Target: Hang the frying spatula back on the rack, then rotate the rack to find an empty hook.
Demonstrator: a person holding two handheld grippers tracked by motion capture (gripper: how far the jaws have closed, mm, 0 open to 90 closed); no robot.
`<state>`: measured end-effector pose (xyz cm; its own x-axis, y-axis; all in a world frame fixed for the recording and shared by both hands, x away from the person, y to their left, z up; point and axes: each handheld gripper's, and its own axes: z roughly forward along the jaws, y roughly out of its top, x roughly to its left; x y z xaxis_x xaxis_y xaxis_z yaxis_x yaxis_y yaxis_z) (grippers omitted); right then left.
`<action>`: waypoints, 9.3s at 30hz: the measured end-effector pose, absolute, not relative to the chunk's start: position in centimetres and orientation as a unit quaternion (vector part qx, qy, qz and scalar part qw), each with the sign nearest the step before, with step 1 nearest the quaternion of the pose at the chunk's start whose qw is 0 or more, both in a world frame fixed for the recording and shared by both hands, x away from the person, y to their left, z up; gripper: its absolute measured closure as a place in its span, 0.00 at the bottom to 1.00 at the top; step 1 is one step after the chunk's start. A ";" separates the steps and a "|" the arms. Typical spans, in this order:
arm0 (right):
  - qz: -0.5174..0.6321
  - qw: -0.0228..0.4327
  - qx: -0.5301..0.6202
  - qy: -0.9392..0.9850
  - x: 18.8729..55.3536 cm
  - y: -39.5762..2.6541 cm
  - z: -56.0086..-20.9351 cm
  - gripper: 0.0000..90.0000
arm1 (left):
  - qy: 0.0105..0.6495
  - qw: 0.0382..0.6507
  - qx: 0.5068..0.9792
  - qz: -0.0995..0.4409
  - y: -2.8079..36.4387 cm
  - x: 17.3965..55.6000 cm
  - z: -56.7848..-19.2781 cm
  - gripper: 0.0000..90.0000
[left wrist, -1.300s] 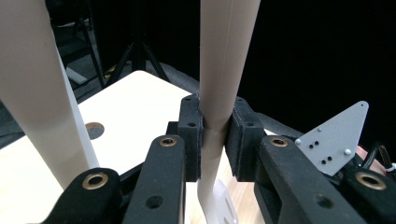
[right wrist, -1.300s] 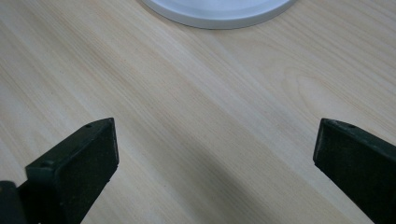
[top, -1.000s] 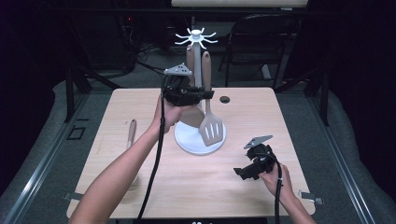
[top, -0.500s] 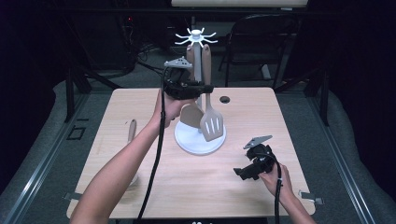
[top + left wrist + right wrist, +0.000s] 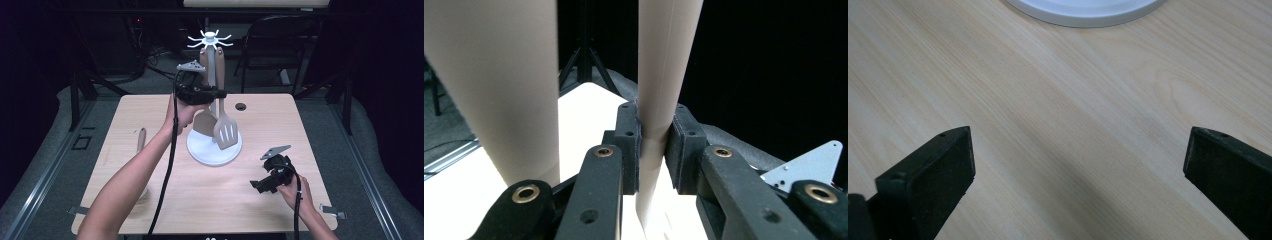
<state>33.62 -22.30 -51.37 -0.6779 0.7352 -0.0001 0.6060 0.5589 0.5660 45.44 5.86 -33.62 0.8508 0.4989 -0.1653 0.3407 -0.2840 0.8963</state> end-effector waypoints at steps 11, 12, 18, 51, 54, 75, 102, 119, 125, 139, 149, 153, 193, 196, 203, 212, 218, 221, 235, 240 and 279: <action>0.268 0.115 0.383 0.877 33.6 -22.2 -51.4 0.00 | 0.271 0.527 0.800 0.095 5.8 45.7 -33.9 0.87; 0.268 0.116 0.383 0.877 33.6 -22.2 -51.4 0.00 | 0.271 0.526 0.800 0.097 5.8 45.7 -33.9 0.87; 0.271 0.114 0.380 0.877 33.6 -22.1 -51.5 0.00 | 0.274 0.516 0.802 0.123 5.6 45.5 -33.8 0.86; 0.272 0.111 0.379 0.877 33.6 -22.0 -51.7 0.00 | 0.249 0.522 0.808 0.111 6.8 42.8 -33.9 0.34; 0.270 0.111 0.379 0.878 33.7 -22.0 -51.7 0.00 | 0.243 0.519 0.813 0.107 7.4 42.6 -34.1 0.29; 0.253 0.110 0.381 0.882 33.9 -22.1 -52.0 0.00 | 0.290 0.520 0.794 0.122 12.8 43.7 -35.5 0.15; 0.245 0.112 0.379 0.885 33.7 -22.1 -52.1 0.01 | 0.295 0.588 0.731 0.179 15.3 45.2 -31.2 0.90; 0.233 0.113 0.374 0.891 33.9 -22.0 -52.1 0.01 | 0.268 0.607 0.718 0.211 13.8 45.2 -27.7 1.00; 0.240 0.112 0.375 0.889 33.9 -22.0 -52.2 0.01 | 0.254 0.612 0.718 0.213 13.3 45.1 -27.0 1.00; 0.234 0.112 0.373 0.891 34.0 -22.0 -52.2 0.01 | 0.247 0.610 0.721 0.215 13.0 45.0 -26.9 1.00; 0.241 0.106 0.378 0.888 33.9 -21.8 -52.2 0.01 | 0.262 0.608 0.715 0.223 12.9 45.3 -26.4 1.00; 0.238 0.111 0.377 0.888 33.8 -21.9 -52.2 0.01 | 0.270 0.608 0.710 0.230 13.0 45.6 -26.5 1.00; 0.233 0.105 0.372 0.892 34.0 -21.5 -52.4 0.01 | 0.231 0.608 0.722 0.236 12.9 43.1 -27.1 1.00; 0.229 0.108 0.371 0.893 34.0 -21.5 -52.4 0.01 | 0.226 0.608 0.722 0.239 12.4 43.0 -26.9 1.00; 0.235 0.107 0.374 0.891 33.9 -21.7 -52.4 0.01 | 0.237 0.609 0.716 0.245 12.1 43.6 -26.4 1.00; 0.232 0.109 0.370 0.893 33.9 -21.7 -52.4 0.01 | 0.245 0.604 0.716 0.248 12.2 44.0 -26.6 1.00; 0.233 0.107 0.371 0.892 34.0 -21.7 -52.4 0.01 | 0.251 0.602 0.715 0.252 12.5 44.3 -26.5 1.00; 0.230 0.107 0.373 0.893 34.0 -21.6 -52.4 0.01 | 0.255 0.601 0.714 0.254 12.6 44.4 -26.4 1.00; 0.231 0.106 0.374 0.892 34.0 -21.7 -52.5 0.01 | 0.277 0.596 0.707 0.263 12.8 45.5 -26.4 1.00; 0.231 0.106 0.374 0.892 34.0 -21.6 -52.6 0.01 | 0.281 0.595 0.705 0.265 12.8 45.9 -26.4 1.00; 0.231 0.105 0.371 0.893 34.0 -21.3 -52.7 0.01 | 0.238 0.613 0.710 0.250 13.3 43.8 -27.1 1.00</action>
<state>34.01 -21.27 -52.71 -0.7021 0.7119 -0.0161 0.6146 0.6173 0.4911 43.85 13.35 -27.06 0.7612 0.6454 0.0635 0.0310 -0.1342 0.9905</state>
